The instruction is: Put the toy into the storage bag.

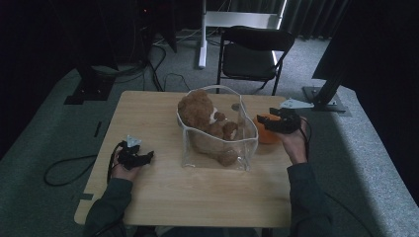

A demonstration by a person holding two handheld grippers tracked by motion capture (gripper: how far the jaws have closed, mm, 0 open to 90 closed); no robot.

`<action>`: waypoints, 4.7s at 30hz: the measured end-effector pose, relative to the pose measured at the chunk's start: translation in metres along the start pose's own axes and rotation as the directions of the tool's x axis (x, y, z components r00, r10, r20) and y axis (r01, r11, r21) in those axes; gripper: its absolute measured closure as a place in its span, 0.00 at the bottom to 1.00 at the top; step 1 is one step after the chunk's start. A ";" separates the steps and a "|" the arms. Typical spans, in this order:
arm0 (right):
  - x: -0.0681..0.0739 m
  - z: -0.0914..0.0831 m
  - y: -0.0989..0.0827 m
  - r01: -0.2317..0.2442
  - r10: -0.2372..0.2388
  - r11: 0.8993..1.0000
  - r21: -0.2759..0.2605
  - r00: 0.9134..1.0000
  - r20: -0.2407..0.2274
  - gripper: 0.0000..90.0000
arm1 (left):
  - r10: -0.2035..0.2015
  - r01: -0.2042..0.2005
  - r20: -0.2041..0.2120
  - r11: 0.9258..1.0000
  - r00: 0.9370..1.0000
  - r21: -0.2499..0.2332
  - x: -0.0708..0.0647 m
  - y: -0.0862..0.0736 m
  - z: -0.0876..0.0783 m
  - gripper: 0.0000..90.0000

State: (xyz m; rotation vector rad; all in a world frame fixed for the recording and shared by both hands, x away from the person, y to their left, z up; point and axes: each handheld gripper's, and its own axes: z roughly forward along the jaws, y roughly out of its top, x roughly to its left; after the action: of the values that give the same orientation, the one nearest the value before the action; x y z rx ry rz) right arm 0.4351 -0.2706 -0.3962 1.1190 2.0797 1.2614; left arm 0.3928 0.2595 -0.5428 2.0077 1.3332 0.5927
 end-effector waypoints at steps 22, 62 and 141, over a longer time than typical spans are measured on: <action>-0.003 0.026 -0.033 0.038 -0.045 0.993 0.115 0.998 0.052 0.35 | 0.001 -0.001 0.000 1.000 1.000 0.001 0.000 0.000 0.000 0.36; -0.009 0.053 -0.047 0.129 -0.164 0.968 0.216 0.975 0.150 0.13 | 0.001 -0.001 0.000 1.000 1.000 0.001 0.000 0.000 0.000 0.36; -0.024 0.030 -0.054 0.067 -0.104 0.989 0.133 0.950 0.295 0.60 | 0.001 -0.001 0.000 1.000 1.000 0.001 0.000 0.000 0.000 0.36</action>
State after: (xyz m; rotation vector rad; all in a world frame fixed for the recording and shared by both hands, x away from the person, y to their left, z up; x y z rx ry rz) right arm 0.4481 -0.2888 -0.4583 1.1778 1.9685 0.8705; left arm 0.3928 0.2595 -0.5428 2.0089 1.3327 0.5927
